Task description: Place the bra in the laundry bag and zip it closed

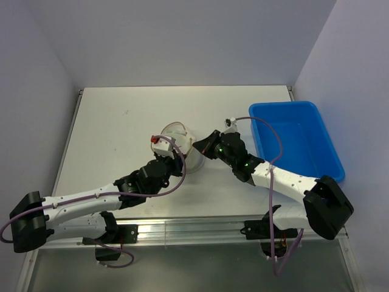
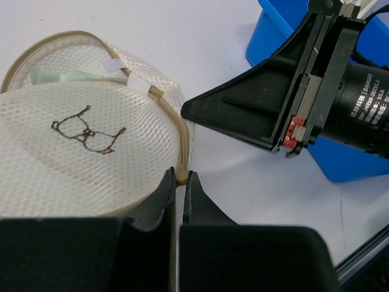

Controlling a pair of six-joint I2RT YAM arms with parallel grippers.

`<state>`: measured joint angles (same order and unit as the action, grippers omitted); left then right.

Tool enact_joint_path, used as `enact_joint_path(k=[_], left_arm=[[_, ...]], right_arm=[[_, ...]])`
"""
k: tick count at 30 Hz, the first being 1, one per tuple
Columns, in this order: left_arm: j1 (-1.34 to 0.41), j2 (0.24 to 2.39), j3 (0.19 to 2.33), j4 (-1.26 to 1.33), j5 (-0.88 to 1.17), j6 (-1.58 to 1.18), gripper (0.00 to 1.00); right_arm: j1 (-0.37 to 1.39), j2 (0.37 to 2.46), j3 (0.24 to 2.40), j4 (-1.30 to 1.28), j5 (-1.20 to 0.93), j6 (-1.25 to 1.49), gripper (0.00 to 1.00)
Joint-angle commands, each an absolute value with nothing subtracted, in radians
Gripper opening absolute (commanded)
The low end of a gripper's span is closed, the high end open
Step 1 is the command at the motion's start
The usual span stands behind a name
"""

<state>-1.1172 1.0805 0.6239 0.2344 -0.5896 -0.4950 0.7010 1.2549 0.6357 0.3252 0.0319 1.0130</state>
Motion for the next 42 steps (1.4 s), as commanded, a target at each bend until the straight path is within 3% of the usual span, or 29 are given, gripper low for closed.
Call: enact_joint_path(k=[1, 12, 18, 21, 22, 25, 30, 39, 42], left_arm=[[-1.121, 1.016, 0.603, 0.215, -0.607, -0.517, 0.0], [-1.12, 0.855, 0.545, -0.081, -0.8, -0.635, 0.0], [-1.12, 0.833, 0.548, -0.011, -0.783, -0.603, 0.0], [-1.121, 0.883, 0.561, 0.122, -0.684, -0.589, 0.0], [-1.123, 0.903, 0.569, 0.142, -0.669, -0.591, 0.0], [-1.124, 0.968, 0.591, 0.216, -0.64, -0.588, 0.0], [-1.131, 1.022, 0.595, 0.325, -0.601, -0.571, 0.0], [-1.14, 1.009, 0.572, 0.318, -0.592, -0.592, 0.0], [-1.141, 0.994, 0.558, 0.31, -0.591, -0.595, 0.0]], right_arm=[[0.667, 1.276, 0.692, 0.368, 0.086, 0.957, 0.0], [0.499, 1.38, 0.751, 0.433, -0.009, 0.815, 0.0], [0.489, 1.509, 0.926, 0.302, -0.106, 0.747, 0.0], [0.529, 1.461, 0.928, 0.21, -0.091, 0.729, 0.36], [0.54, 1.436, 0.907, 0.203, -0.086, 0.736, 0.54], [0.586, 1.304, 0.767, 0.25, -0.094, 0.793, 0.66], [0.702, 1.146, 0.588, 0.33, -0.083, 0.897, 0.67], [0.727, 1.241, 0.635, 0.363, -0.123, 0.937, 0.64], [0.726, 1.267, 0.667, 0.364, -0.109, 0.931, 0.46]])
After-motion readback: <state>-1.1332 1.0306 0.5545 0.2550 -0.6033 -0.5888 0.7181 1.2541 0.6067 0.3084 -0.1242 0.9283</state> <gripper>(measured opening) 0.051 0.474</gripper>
